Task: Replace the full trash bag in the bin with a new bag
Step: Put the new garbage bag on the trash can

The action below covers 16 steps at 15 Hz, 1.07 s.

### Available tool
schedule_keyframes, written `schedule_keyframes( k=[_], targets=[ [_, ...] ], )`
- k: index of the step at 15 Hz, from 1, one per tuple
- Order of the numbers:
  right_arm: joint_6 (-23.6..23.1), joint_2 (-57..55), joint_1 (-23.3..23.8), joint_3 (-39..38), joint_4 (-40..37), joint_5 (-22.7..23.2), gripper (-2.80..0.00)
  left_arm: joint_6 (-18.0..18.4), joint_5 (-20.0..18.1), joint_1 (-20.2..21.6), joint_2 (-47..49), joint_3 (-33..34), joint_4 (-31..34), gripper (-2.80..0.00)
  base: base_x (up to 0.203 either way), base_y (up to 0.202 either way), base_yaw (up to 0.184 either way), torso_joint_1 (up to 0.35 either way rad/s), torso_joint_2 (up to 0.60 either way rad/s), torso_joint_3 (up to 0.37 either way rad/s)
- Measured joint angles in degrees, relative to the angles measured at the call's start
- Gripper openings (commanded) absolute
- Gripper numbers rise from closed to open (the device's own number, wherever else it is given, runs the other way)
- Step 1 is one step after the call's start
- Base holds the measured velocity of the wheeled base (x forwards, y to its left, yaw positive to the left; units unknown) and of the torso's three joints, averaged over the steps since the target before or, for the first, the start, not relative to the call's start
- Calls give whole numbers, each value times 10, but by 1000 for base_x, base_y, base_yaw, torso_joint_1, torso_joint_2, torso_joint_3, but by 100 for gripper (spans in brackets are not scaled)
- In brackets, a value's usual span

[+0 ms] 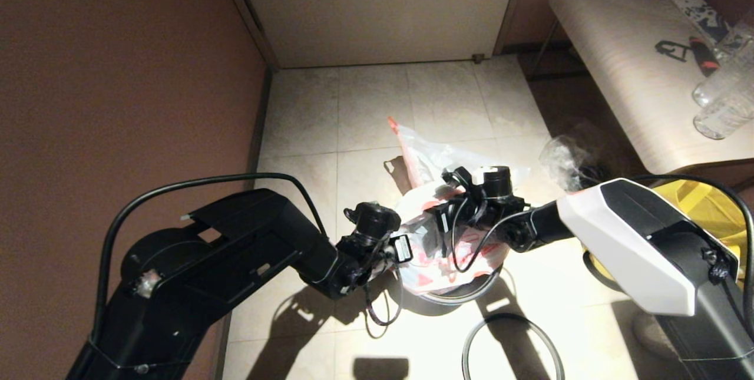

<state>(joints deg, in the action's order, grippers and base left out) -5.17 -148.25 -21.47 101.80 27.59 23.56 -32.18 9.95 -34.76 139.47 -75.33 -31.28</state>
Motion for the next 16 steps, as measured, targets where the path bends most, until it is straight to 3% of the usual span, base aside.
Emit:
schedule_keyframes(
  k=[9, 16],
  targets=[
    [5, 53, -7, -95, 52, 1, -280, 9, 2, -2, 6, -13, 23, -280, 0, 0, 0, 0, 0, 0],
    [10, 47, 12, -40, 45, -1, -280, 11, 2, -3, 6, -8, 23, -280, 0, 0, 0, 0, 0, 0]
  ],
)
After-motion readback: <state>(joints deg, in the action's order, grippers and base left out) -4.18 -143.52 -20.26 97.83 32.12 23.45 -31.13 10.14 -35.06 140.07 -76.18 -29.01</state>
